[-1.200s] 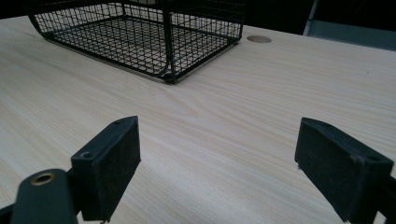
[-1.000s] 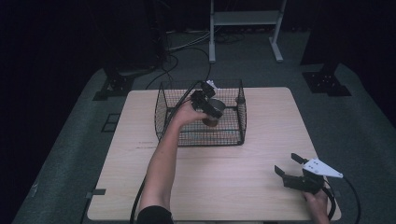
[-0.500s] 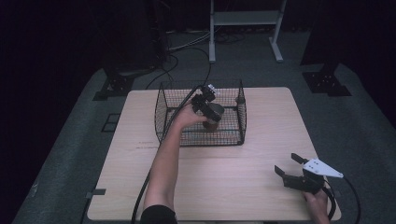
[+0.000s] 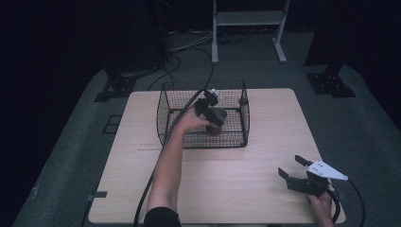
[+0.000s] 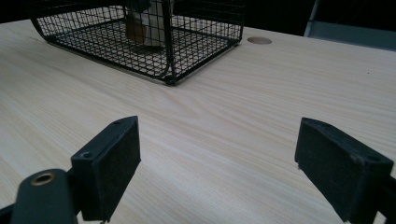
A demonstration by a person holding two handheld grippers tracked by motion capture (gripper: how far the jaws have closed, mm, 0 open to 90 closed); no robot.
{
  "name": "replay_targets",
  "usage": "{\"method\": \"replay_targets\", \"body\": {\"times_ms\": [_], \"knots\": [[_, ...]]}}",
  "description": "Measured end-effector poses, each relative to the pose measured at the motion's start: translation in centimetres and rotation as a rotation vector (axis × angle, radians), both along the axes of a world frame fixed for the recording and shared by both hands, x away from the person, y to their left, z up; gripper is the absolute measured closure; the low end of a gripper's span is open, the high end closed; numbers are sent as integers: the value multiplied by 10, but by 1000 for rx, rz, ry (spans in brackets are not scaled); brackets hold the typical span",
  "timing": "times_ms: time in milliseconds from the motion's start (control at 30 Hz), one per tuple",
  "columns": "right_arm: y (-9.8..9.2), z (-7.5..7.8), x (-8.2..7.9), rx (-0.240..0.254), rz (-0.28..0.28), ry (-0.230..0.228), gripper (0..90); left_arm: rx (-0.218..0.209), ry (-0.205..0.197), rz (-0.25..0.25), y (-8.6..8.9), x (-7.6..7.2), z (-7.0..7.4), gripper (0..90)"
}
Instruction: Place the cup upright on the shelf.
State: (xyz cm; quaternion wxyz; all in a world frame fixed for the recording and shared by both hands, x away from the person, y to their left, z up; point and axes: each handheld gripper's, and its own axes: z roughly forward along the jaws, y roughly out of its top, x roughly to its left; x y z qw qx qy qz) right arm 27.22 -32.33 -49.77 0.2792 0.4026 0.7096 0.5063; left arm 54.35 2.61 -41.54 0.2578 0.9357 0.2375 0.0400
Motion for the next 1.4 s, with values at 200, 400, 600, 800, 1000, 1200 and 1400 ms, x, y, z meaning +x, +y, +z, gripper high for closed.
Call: {"method": "replay_targets", "body": {"times_ms": [200,400,600,800,1000,1200,1400], "knots": [[-1,0,0,5,-1,-1,135,12,9,0,3,0,0,155],[-2,0,1,12,-2,-1,135,22,9,-3,6,-3,-1,154],[-2,0,1,14,1,-1,135,18,13,0,11,-5,-2,153],[-2,0,1,12,1,-3,135,21,9,-5,12,-6,-3,150],[-2,0,1,11,0,-3,135,30,0,-8,14,-9,-1,145],[-2,0,1,12,-2,-2,135,10,-19,5,16,-10,4,122],[-2,0,1,14,-4,-1,135,-4,-35,0,16,-12,7,92]]}}
